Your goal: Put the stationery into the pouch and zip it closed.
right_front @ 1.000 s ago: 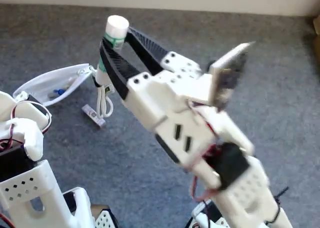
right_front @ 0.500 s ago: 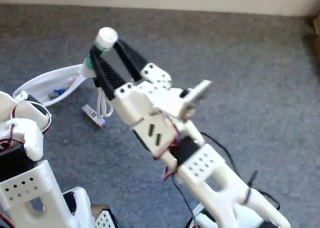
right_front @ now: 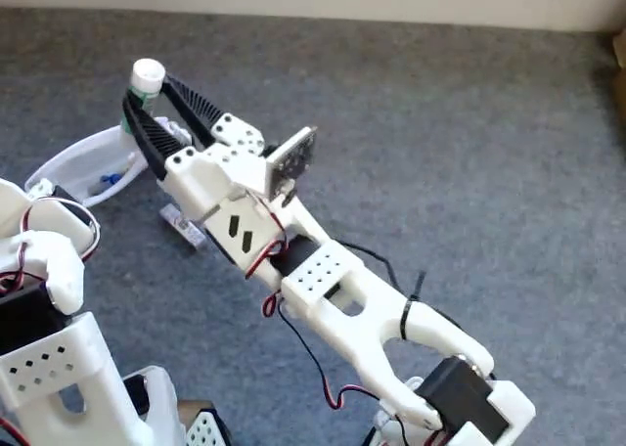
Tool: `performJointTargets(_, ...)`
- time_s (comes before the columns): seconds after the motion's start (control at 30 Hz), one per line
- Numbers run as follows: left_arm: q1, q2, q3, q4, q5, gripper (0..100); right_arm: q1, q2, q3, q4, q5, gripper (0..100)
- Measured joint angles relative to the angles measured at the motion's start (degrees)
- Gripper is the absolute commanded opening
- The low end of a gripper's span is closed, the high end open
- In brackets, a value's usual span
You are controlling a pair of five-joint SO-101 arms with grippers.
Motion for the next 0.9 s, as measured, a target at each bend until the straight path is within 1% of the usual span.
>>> performJointTargets(0.23, 0.0, 0.0, 0.0, 0.0, 0.0, 1, -4.13, 0.0, 0.0, -0.18, 0.0, 0.4)
performJointTargets(0.3, 0.0, 0.0, 0.0, 0.0, 0.0, 1, -4.75, 0.0, 0.0, -0.09, 1.14, 0.4)
performJointTargets(0.4, 0.0, 0.0, 0.0, 0.0, 0.0, 1, -5.19, 1.14, 0.0, 0.53, 7.74, 0.4)
performJointTargets(0.5, 0.26, 0.0, 0.0, 0.0, 0.0, 1, -5.19, 5.71, 0.0, 0.53, 16.0, 0.4)
performJointTargets(0.57, 0.26, 0.0, 0.0, 0.0, 0.0, 1, -5.19, 8.0, 0.0, 0.53, 20.22, 0.4)
performJointTargets(0.63, 0.26, 0.0, 0.0, 0.0, 0.0, 1, -5.19, 8.44, 0.0, 0.53, 22.51, 0.4)
performJointTargets(0.7, 0.26, 0.0, 0.09, 0.0, 0.0, 1, -5.19, 8.44, 0.0, 0.53, 23.12, 0.7)
performJointTargets(0.87, 0.26, 0.0, 0.09, 0.0, 0.0, 1, -5.19, 8.44, 0.0, 0.53, 23.74, 12.6)
performJointTargets(0.9, 0.26, 0.0, 0.09, 0.0, 0.0, 1, -5.19, 8.44, 0.0, 0.53, 23.74, 13.0)
